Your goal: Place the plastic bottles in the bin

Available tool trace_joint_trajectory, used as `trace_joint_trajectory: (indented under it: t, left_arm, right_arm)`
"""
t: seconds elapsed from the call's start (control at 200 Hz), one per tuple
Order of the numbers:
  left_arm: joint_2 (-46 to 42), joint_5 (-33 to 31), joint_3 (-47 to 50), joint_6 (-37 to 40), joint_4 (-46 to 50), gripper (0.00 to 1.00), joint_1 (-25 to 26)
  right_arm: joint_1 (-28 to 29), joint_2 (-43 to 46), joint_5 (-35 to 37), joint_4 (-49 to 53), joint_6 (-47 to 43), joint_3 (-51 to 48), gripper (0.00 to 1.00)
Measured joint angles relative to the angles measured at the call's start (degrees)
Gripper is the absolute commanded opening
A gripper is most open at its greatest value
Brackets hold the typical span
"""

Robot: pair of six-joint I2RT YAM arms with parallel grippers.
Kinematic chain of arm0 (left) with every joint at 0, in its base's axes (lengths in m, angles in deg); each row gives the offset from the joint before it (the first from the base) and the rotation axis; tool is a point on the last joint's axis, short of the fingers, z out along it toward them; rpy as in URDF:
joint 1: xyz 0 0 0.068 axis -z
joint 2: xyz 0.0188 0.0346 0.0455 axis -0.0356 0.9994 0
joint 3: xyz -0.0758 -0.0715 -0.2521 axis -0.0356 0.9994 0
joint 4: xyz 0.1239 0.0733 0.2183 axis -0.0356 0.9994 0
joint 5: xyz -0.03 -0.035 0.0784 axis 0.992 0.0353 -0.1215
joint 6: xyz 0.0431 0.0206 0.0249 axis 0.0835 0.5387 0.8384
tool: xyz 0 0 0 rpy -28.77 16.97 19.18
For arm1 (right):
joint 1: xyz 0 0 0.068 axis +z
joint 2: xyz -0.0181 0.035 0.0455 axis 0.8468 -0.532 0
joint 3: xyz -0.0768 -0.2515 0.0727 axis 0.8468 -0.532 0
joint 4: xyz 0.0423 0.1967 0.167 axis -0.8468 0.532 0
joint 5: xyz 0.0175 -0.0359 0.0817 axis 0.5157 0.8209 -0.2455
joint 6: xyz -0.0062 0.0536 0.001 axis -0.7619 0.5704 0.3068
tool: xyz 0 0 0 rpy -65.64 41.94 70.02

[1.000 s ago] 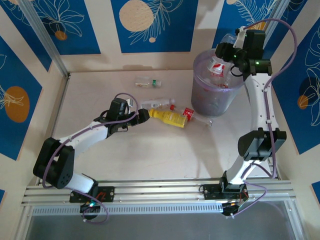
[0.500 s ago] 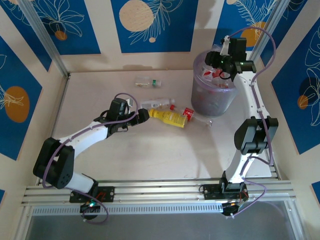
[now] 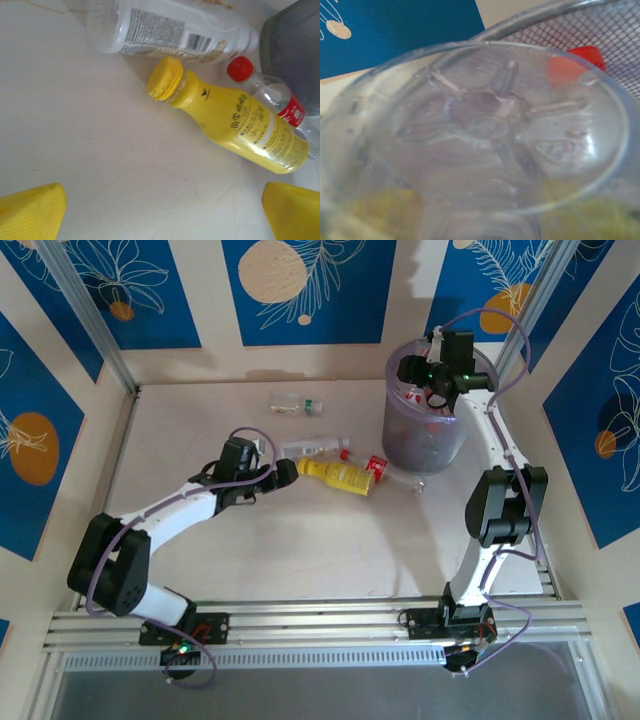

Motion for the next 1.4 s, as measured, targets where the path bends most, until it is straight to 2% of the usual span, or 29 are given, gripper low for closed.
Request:
trace_joint_trajectory:
  t: [0.13, 0.255, 0.435, 0.9, 1.175, 1.396]
  left_arm:
    - [0.79, -0.85, -0.70, 0.28, 1.68, 1.00, 0.15]
    - [1.03, -1.42, -1.55, 0.46, 2.34, 1.00, 0.26]
    - [1.16, -1.75, -1.77, 1.22, 2.54, 1.00, 0.35]
    - [1.62, -2.67, -4.33, 5.38, 5.01, 1.00, 0.37]
    - [7.96, -4.22, -15.34, 14.56, 9.16, 1.00, 0.35]
    - [16.06, -3.41, -27.78, 28.68, 11.87, 1.00, 0.35]
  right_arm:
    - [0.87, 0.07, -0.35, 1.05, 0.15, 0.00, 0.80]
    - [0.94, 0.02, -0.20, 3.56, -0.11, 0.42, 0.85]
    - [0.57, 0.02, 0.15, 8.96, -0.81, 2.73, 0.89]
    - [0.35, 0.55, 0.17, 18.71, -3.74, 16.81, 0.93]
    - [0.00, 5.62, -0.13, 23.78, -3.74, 16.90, 0.92]
    - [1.07, 15.34, -1.77, 24.39, -3.48, 9.25, 0.92]
